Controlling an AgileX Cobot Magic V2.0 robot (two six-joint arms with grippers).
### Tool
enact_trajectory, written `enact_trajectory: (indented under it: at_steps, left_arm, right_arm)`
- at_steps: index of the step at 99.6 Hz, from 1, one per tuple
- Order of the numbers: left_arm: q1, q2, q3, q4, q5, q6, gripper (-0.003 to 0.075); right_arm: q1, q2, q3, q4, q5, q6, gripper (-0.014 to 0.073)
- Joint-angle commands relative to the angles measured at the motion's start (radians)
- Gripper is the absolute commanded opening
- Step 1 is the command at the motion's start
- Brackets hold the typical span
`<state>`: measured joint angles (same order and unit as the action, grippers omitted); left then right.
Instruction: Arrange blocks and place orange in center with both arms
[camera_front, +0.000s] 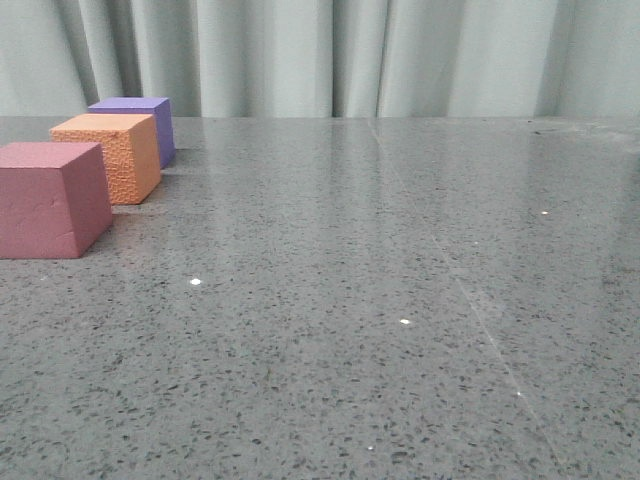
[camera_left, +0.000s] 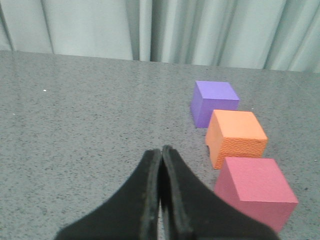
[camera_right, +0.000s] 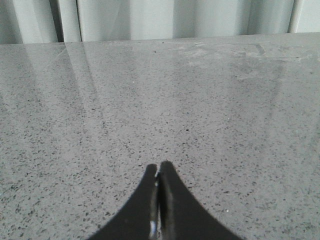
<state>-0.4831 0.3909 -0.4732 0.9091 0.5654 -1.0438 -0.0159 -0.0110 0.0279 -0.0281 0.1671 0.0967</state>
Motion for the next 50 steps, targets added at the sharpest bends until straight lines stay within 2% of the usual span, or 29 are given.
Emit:
enact_trajectory:
  at_steps: [1,27,40,50]
  left_arm:
    - [0.004,0.001,-0.027,-0.018,-0.063,0.019,-0.0019]
    - [0.004,-0.059,-0.019,-0.266,-0.164,0.455,-0.0019]
    - [0.005,-0.104,0.035,-0.309,-0.263,0.590,-0.0019]
    - [0.020,-0.147,0.092,-0.428,-0.321,0.776,-0.0019]
  right_arm:
    - [-0.003,-0.009,-0.014,-0.003,-0.085,-0.008,-0.0067]
    - [-0.003,-0.009,-0.014,-0.003,-0.085,-0.008,-0.0067]
    - [-0.003,-0.009,-0.014,-0.003,-0.085,-0.008,-0.0067]
    - [-0.003,-0.009,-0.014,-0.003,-0.085,-0.008,-0.0067]
